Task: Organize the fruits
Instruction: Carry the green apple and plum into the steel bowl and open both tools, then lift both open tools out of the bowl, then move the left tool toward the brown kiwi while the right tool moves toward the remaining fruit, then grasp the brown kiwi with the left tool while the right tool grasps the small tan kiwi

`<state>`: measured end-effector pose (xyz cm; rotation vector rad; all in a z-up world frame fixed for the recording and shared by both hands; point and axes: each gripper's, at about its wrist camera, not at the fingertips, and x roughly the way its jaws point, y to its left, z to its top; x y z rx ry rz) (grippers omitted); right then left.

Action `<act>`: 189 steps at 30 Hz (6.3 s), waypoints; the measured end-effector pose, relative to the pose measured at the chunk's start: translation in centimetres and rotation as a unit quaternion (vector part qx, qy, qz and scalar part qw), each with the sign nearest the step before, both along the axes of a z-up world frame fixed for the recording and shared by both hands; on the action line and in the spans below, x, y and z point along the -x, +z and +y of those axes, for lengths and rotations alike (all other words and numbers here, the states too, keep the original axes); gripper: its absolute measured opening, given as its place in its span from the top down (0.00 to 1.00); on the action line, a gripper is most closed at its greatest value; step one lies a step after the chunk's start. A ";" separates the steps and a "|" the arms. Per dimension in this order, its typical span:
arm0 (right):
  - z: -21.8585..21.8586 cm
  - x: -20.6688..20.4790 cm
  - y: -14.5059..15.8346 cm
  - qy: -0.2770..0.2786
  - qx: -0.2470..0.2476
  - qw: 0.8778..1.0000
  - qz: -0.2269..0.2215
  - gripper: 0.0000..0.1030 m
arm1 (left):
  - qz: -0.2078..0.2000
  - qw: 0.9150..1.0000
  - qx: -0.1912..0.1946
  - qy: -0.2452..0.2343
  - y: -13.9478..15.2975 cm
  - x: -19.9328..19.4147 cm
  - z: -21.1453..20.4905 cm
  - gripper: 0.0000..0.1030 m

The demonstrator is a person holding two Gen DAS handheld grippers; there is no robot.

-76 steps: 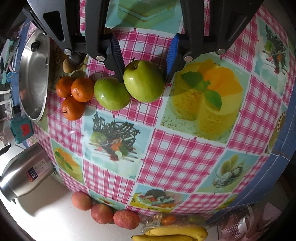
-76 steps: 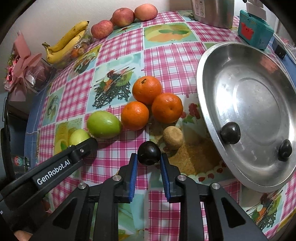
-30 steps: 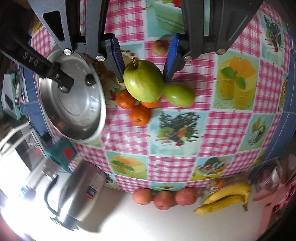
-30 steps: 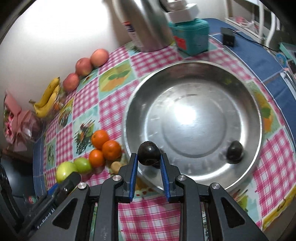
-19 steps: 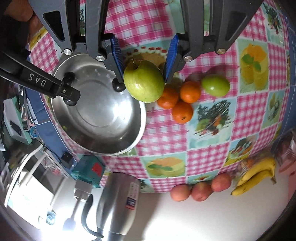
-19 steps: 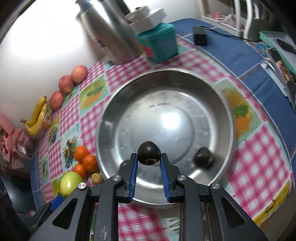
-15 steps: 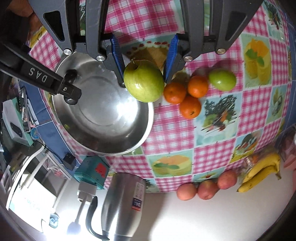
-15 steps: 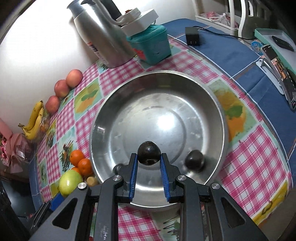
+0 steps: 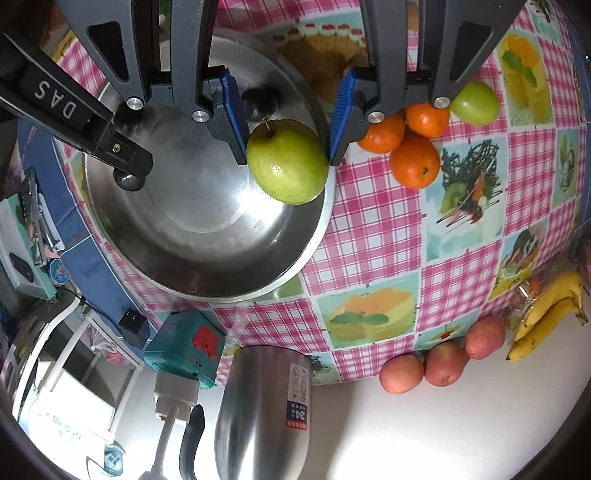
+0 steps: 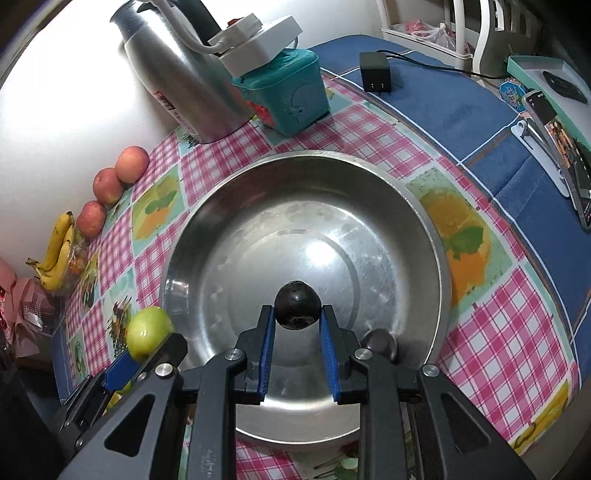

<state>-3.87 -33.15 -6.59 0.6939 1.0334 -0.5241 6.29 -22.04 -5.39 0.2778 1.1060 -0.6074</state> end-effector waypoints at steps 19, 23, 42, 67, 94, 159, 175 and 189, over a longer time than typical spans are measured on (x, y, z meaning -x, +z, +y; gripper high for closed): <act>-0.3 0.1 -1.1 -0.006 -0.007 1.000 0.023 0.75 | -0.005 1.000 0.003 0.002 -0.2 0.1 -0.4 0.56; -0.4 0.0 -1.0 -0.004 -0.006 1.000 0.025 0.74 | -0.011 1.000 0.013 -0.003 0.7 0.3 -0.4 0.56; 0.3 -0.1 0.2 0.020 0.025 0.999 0.039 0.40 | 0.010 0.995 0.000 0.096 1.5 -1.7 4.4 0.14; 5.3 -1.5 0.2 0.124 0.089 0.987 0.054 0.13 | -0.036 0.977 -0.070 0.197 0.8 -2.6 13.1 0.00; 9.1 0.0 0.0 0.156 0.078 0.985 0.009 0.09 | -0.020 0.970 0.000 0.244 1.2 0.1 19.4 0.00; 12.4 -1.6 0.1 0.196 0.020 0.980 -0.013 0.44 | 0.111 0.980 0.025 0.166 -3.2 1.2 15.4 0.73; 15.0 -4.5 -0.9 0.252 0.011 0.968 -0.013 0.66 | 0.068 0.961 0.064 0.258 -0.8 -1.1 20.0 0.73; 14.7 -6.5 -2.6 0.253 0.030 0.967 0.020 0.68 | 0.074 0.958 0.064 0.268 -0.9 -1.4 20.4 0.73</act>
